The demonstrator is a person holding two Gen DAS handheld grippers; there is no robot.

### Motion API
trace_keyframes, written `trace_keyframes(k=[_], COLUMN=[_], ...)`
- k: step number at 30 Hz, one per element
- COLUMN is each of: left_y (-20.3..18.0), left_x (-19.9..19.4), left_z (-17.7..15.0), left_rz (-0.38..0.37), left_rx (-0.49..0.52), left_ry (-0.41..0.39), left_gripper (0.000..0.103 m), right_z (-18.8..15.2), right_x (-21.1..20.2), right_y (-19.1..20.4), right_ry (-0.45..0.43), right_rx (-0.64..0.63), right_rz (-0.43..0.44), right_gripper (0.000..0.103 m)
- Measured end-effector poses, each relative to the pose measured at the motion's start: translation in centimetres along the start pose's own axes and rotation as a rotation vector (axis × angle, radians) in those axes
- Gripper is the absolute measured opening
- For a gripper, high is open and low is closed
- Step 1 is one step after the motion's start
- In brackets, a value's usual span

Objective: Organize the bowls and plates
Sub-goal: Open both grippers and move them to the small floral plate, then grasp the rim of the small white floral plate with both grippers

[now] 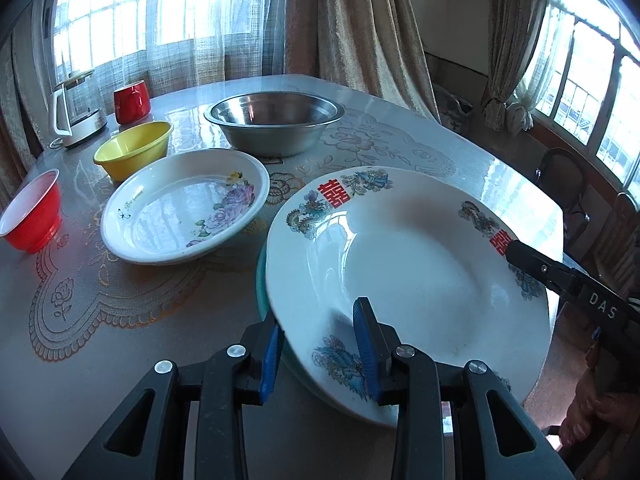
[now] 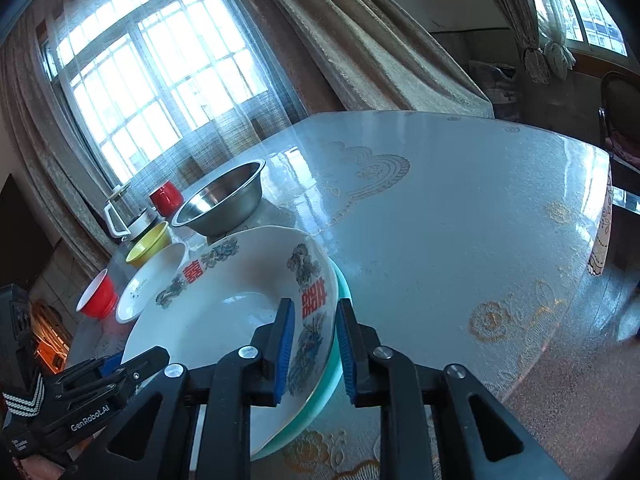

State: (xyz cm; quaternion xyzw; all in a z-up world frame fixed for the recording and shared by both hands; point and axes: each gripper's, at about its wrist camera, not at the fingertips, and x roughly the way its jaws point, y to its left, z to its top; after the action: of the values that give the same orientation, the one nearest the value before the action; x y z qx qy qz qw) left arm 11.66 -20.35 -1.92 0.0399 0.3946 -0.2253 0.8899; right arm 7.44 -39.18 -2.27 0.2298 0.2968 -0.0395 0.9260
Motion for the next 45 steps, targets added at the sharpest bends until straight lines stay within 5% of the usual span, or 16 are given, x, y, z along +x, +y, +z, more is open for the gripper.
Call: trace_keyframes(k=[10,15,24,37,45], left_y=[0.3,1.1,5.9,14.1,17.8], left_x=[-0.8,-2.7,-5.0,-2.7,0.5], left_z=[-0.2,-0.4,-0.6,2.6,4.8], left_rz=[-0.021,0.025,0.109,0.213,0.156], left_rx=[-0.005,0.005,-0.088,-0.24,-0.307], left_ry=[0.007,-0.024,-0.073,-0.135,-0.098], left_gripper=[0.036,0.053,0.075,0.092,0.092], right_z=[-0.8,-0.6,0.6,0.6,2.1], right_x=[-0.6,-1.7,-3.1,0.2,3.7], right_y=[0.2,0.8,3.0,10.4,14.8], right_ry=[0.01,-0.032,-0.09,0.015,0.098], right_rx=[0.025,0.026,0.02,-0.118,-0.178], right_rz=[-0.011,-0.062,-0.074,0.016,0.055], right_gripper=[0.022,0.033,0.038,0.039,0.04])
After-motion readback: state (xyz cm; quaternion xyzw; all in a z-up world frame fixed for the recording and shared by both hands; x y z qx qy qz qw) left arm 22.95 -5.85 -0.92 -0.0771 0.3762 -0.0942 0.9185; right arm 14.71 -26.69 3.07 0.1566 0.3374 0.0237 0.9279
